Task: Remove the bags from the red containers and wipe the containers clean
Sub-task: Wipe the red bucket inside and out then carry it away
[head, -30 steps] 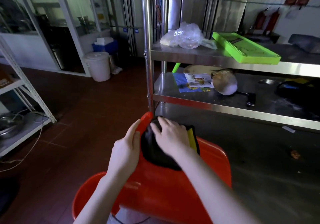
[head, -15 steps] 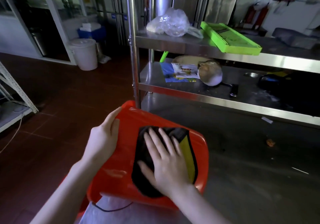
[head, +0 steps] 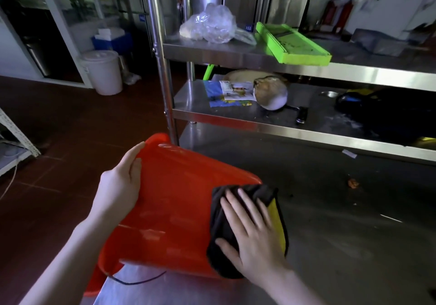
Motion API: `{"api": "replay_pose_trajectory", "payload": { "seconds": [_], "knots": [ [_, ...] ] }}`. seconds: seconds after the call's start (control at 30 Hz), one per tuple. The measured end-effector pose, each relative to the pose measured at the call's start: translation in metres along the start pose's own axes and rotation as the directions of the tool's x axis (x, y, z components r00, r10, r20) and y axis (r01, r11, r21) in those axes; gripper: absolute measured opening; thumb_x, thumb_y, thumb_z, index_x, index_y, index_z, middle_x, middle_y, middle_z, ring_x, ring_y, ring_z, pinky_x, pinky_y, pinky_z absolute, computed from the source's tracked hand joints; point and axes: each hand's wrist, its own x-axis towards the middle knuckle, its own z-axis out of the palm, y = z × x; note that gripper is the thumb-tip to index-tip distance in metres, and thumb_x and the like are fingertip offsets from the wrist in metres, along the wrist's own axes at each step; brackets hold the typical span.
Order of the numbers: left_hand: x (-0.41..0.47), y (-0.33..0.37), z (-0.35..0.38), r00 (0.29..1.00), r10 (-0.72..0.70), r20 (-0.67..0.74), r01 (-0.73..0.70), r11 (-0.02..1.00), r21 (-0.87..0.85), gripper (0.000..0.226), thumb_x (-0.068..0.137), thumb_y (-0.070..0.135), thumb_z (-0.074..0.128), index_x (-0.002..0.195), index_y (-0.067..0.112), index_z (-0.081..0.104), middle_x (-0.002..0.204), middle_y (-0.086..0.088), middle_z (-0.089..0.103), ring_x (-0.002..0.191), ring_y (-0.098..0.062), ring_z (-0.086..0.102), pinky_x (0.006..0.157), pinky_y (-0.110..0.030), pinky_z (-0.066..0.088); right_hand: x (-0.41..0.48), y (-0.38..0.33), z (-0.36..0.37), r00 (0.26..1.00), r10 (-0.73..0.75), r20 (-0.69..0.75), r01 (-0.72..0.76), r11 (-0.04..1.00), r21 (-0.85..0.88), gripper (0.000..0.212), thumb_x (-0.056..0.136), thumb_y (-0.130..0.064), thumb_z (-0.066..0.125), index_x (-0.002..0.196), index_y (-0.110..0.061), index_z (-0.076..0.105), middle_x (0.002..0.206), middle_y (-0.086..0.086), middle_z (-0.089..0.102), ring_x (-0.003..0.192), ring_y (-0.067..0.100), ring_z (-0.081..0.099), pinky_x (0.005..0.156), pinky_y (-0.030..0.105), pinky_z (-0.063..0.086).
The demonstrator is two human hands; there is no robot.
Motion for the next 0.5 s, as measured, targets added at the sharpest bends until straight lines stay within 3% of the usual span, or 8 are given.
{"api": "replay_pose_trajectory", "payload": {
  "seconds": [0.1,0.17,0.2,0.27,0.33,0.4,0.5],
  "knots": [
    [-0.004,0.000,0.005,0.999,0.042,-0.026,-0.043,0.998,-0.043,0.036,0.102,0.043,0.033,0.134,0.056,0.041,0.055,-0.005,0.062,0.039,-0.016,0.056,0.035,-0.021,0.044,0.007,0.018,0.003,0.997,0.053,-0.055,-0.052,0.998,0.026,0.065,0.098,-0.059,0.033,0.152,-0.022,0.030,0.159,-0.006,0.026,0.148,0.018,0.021,0.119,0.038,0.017],
    [-0.008,-0.001,0.007,0.997,0.059,-0.046,-0.062,0.995,-0.080,0.037,0.102,0.042,0.034,0.135,0.056,0.042,0.055,-0.005,0.062,0.038,-0.014,0.055,0.035,-0.018,0.043,0.038,0.041,0.000,0.980,0.183,-0.076,-0.175,0.980,0.098,0.062,0.099,-0.057,0.031,0.146,-0.019,0.042,0.153,-0.002,0.040,0.143,0.020,0.033,0.115,0.039,0.028],
    [-0.010,-0.001,0.009,0.996,0.069,-0.051,-0.074,0.993,-0.094,0.038,0.101,0.044,0.033,0.135,0.057,0.041,0.053,-0.004,0.061,0.036,-0.013,0.054,0.036,-0.017,0.042,0.054,0.055,-0.003,0.960,0.275,-0.046,-0.263,0.948,0.179,0.061,0.098,-0.057,0.032,0.144,-0.019,0.045,0.151,-0.001,0.043,0.141,0.019,0.036,0.115,0.038,0.030],
    [-0.016,-0.002,0.012,0.994,0.089,-0.061,-0.095,0.990,-0.104,0.040,0.099,0.045,0.033,0.136,0.058,0.040,0.049,0.001,0.058,0.032,-0.011,0.048,0.035,-0.014,0.039,0.082,0.086,-0.007,0.903,0.405,0.144,-0.429,0.827,0.363,0.055,0.097,-0.056,0.036,0.143,-0.025,0.046,0.150,-0.005,0.043,0.140,0.015,0.037,0.116,0.033,0.027],
    [-0.021,-0.004,0.015,0.993,0.089,-0.074,-0.096,0.990,-0.099,0.041,0.099,0.044,0.033,0.136,0.059,0.038,0.052,0.005,0.058,0.032,-0.008,0.046,0.035,-0.012,0.038,0.099,0.103,-0.008,0.862,0.415,0.290,-0.504,0.757,0.416,0.051,0.099,-0.053,0.036,0.142,-0.028,0.045,0.151,-0.007,0.042,0.140,0.013,0.036,0.116,0.030,0.026],
    [-0.024,-0.006,0.018,0.993,0.082,-0.083,-0.090,0.991,-0.095,0.041,0.100,0.042,0.032,0.138,0.057,0.037,0.056,0.013,0.061,0.036,-0.005,0.051,0.038,-0.009,0.039,0.100,0.100,-0.008,0.902,0.357,0.242,-0.418,0.862,0.285,0.053,0.100,-0.052,0.032,0.144,-0.026,0.044,0.151,-0.005,0.042,0.141,0.014,0.035,0.116,0.032,0.027],
    [-0.025,-0.009,0.017,0.994,0.083,-0.077,-0.091,0.990,-0.105,0.041,0.101,0.041,0.032,0.140,0.053,0.037,0.059,0.023,0.060,0.040,-0.001,0.054,0.042,-0.005,0.038,0.082,0.066,-0.012,0.984,0.165,0.068,-0.168,0.985,0.045,0.065,0.098,-0.059,0.017,0.147,-0.022,0.040,0.151,-0.004,0.042,0.141,0.015,0.036,0.113,0.038,0.032]
  ]
}}
